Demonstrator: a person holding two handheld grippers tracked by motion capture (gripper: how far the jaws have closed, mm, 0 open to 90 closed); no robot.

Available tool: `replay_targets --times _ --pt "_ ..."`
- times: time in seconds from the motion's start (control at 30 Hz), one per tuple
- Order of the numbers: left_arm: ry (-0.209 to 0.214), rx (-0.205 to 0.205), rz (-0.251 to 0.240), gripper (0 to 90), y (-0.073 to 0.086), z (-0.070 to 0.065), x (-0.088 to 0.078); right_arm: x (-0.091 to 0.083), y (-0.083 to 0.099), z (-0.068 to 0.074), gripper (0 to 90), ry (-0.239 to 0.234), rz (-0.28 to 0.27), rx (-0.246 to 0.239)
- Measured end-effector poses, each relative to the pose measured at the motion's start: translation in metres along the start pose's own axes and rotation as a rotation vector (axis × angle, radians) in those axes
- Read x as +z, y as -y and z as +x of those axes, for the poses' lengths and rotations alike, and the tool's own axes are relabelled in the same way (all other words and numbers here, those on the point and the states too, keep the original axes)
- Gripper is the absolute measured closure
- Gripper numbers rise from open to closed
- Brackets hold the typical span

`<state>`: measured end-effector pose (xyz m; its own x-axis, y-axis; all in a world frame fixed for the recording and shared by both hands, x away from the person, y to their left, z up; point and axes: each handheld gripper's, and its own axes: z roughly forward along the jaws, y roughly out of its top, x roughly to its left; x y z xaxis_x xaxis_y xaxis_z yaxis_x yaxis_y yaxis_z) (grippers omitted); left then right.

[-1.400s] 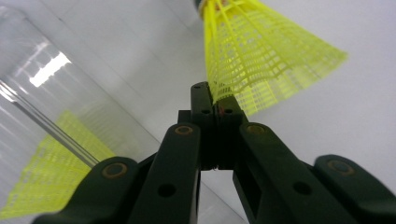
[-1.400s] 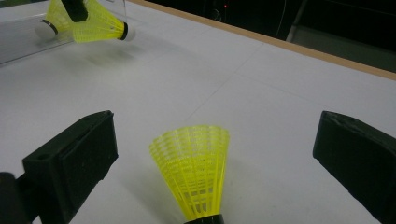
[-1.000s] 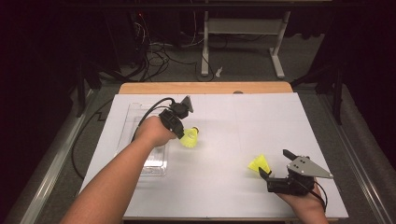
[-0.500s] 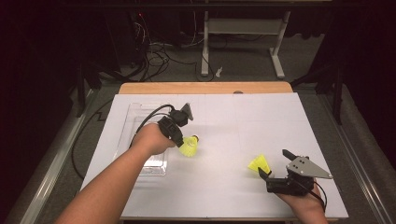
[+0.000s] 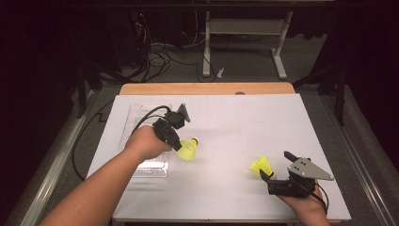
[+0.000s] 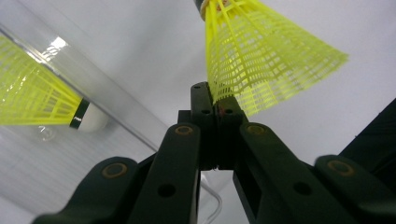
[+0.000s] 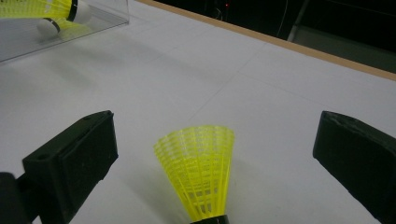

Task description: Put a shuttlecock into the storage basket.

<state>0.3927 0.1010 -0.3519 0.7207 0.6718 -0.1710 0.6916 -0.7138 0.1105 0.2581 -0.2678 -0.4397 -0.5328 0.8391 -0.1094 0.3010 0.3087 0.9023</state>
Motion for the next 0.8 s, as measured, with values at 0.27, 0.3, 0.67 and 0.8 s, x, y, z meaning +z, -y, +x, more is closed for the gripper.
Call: replay_targets --times 0.27,0.3,0.67,0.8 --pt "0.009 -0.01 -0.011 89.6 0.01 0.002 -0.014 0.0 0.0 0.001 0.5 0.0 0.0 -0.001" --pt "0.012 -0.012 -0.01 89.6 0.011 0.003 -0.015 0.0 0.0 0.001 0.5 0.0 0.0 0.0" --pt "0.01 -0.032 -0.041 89.6 0.022 0.011 -0.029 0.001 0.0 0.0 0.5 -0.001 0.002 -0.003" --pt "0.015 -0.029 -0.044 89.6 0.024 0.013 -0.032 0.001 0.0 0.0 0.5 -0.001 0.003 -0.002"
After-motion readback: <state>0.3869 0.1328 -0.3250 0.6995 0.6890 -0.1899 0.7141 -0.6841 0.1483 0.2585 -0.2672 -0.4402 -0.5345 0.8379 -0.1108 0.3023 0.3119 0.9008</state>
